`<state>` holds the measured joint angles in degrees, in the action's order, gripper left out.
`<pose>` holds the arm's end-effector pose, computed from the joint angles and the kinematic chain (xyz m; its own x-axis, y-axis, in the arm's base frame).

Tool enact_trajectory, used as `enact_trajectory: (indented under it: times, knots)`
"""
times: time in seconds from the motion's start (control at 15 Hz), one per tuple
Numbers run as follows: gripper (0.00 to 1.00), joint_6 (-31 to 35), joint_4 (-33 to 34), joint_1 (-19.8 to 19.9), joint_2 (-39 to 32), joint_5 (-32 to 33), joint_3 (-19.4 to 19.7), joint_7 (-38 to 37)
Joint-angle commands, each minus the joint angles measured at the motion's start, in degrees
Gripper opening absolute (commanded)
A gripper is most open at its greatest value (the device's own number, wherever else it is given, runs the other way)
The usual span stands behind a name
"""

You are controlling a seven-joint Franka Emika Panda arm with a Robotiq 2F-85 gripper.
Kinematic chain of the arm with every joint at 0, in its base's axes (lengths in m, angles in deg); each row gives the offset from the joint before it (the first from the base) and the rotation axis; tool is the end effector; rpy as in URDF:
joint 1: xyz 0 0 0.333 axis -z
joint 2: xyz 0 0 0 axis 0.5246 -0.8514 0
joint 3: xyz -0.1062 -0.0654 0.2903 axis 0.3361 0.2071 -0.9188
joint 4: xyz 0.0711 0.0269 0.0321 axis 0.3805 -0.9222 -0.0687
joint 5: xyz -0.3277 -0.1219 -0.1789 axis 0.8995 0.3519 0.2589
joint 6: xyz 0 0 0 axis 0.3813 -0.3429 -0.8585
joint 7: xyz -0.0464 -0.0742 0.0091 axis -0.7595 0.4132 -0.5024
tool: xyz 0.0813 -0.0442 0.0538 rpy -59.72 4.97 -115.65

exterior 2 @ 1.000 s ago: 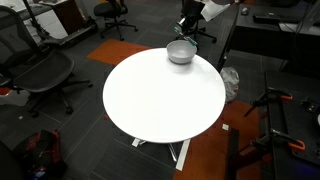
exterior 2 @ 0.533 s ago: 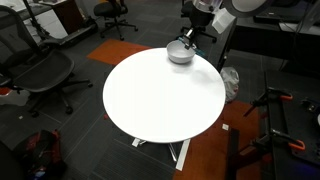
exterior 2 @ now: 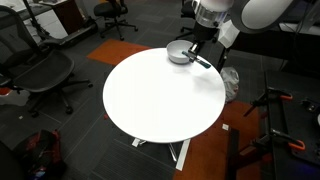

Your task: Take the marker from the white bowl and place it on the table

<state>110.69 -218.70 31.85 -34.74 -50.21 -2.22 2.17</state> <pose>0.5186 -0.0672 0.2556 0.9656 -0.1727 0.1944 -0.1893 -0.9794 0.0706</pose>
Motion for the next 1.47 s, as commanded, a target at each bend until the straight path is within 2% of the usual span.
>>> enact_trajectory:
  times: [0.0,0.33,0.8,1.13,1.2,1.4]
  knots:
    - [0.05,3.6,-1.7,0.1,-0.6,-0.4,-1.7,2.3]
    - [0.05,7.4,-1.4,1.0,-4.7,-1.0,-3.7,8.0]
    - [0.05,6.0,-0.1,2.1,-9.4,-0.6,-5.7,17.6]
    - [0.05,5.6,0.9,3.1,-11.6,-0.5,-7.0,21.4]
    - [0.39,5.3,1.1,3.1,-11.8,-0.4,-7.0,21.9]
    - [0.58,5.1,1.5,2.9,-12.2,0.0,-6.5,22.1]
